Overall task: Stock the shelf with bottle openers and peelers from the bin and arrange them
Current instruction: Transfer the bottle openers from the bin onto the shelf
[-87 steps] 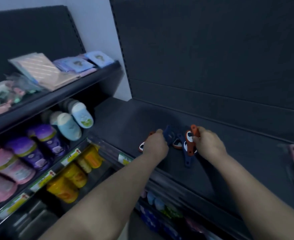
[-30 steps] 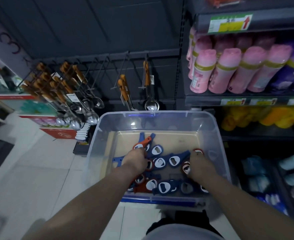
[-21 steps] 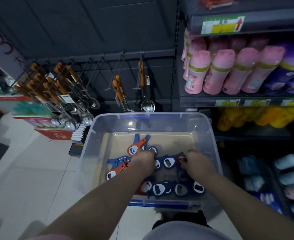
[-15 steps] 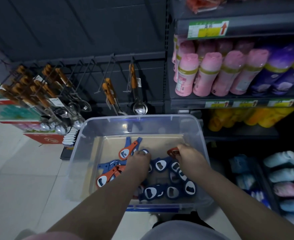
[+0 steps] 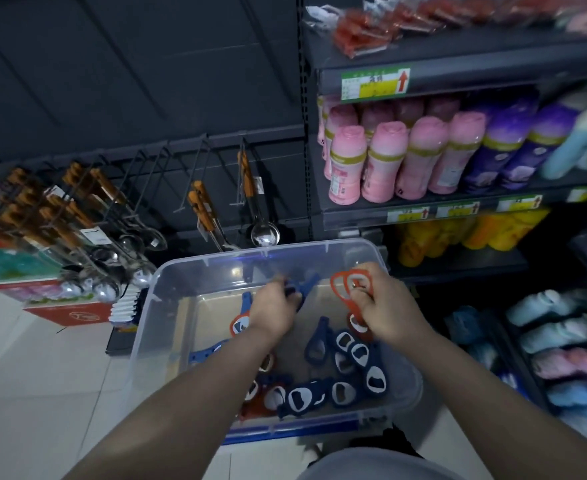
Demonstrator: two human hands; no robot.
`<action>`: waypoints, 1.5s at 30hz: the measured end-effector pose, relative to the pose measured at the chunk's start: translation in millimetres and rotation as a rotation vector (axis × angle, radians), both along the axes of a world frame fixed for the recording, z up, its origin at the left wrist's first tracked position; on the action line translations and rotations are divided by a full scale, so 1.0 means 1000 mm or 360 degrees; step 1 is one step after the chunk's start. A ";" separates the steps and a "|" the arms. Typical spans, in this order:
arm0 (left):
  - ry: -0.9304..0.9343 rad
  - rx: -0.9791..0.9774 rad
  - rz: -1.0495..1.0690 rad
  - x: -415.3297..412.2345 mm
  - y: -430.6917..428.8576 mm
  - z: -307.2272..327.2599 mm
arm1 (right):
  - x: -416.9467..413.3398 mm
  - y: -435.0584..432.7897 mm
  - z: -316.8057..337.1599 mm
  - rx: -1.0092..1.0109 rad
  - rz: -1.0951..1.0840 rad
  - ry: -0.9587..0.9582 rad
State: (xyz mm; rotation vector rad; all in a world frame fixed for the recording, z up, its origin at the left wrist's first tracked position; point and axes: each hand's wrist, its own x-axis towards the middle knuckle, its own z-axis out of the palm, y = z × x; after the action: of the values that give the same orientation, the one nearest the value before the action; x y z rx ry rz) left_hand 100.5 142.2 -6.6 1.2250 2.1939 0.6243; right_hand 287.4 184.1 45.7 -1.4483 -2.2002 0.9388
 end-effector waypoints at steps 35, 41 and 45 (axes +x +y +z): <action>-0.0130 0.0351 -0.1555 0.644 0.134 0.125 | 0.582 -0.008 0.076 0.0038 -0.1731 -0.0210; 0.0260 0.0435 -0.1546 0.650 0.145 0.115 | 0.595 -0.004 0.062 0.0241 -0.1581 -0.0650; 0.0367 0.0586 -0.1448 0.639 0.146 0.114 | 0.591 -0.001 0.065 0.0410 -0.1455 -0.0953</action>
State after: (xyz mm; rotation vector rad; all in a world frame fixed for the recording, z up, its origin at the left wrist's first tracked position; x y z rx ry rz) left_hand 739.4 287.7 107.1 2.3520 1.4344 0.5049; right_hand 878.6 183.4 111.1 -2.4415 -1.5216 -0.0988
